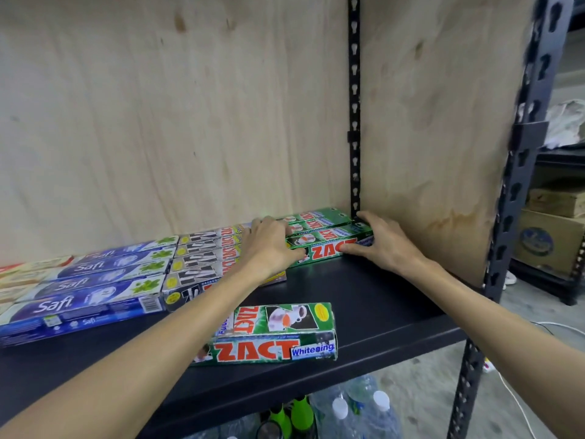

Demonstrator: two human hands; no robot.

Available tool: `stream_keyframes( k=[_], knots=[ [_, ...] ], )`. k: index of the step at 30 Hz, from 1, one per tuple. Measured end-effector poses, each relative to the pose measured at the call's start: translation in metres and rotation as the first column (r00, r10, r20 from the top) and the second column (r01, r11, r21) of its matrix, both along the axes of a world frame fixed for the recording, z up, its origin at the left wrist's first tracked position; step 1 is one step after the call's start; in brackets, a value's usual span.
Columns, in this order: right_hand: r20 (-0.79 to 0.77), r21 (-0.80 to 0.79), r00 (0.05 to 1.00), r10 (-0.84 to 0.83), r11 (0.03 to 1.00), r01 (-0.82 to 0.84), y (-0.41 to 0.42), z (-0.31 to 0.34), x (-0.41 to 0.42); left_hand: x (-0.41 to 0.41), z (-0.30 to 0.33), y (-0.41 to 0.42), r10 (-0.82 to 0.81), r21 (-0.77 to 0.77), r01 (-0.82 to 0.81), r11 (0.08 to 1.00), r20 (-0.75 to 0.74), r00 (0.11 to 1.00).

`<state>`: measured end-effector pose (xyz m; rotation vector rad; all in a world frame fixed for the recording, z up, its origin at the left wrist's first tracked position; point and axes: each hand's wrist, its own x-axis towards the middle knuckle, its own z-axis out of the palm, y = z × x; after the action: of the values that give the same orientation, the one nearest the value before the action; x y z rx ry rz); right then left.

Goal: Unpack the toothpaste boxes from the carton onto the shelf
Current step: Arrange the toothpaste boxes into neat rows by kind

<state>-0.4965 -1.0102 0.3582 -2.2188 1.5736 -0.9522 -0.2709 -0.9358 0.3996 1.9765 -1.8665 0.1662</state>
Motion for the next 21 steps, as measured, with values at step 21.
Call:
stream_keyframes(
  k=[21],
  knots=[
    [-0.085,-0.267,0.993,-0.083,0.962,0.058,0.037,-0.001,0.021,0.035,0.02,0.033,-0.183,0.044,0.201,0.979,-0.264,0.947]
  ],
)
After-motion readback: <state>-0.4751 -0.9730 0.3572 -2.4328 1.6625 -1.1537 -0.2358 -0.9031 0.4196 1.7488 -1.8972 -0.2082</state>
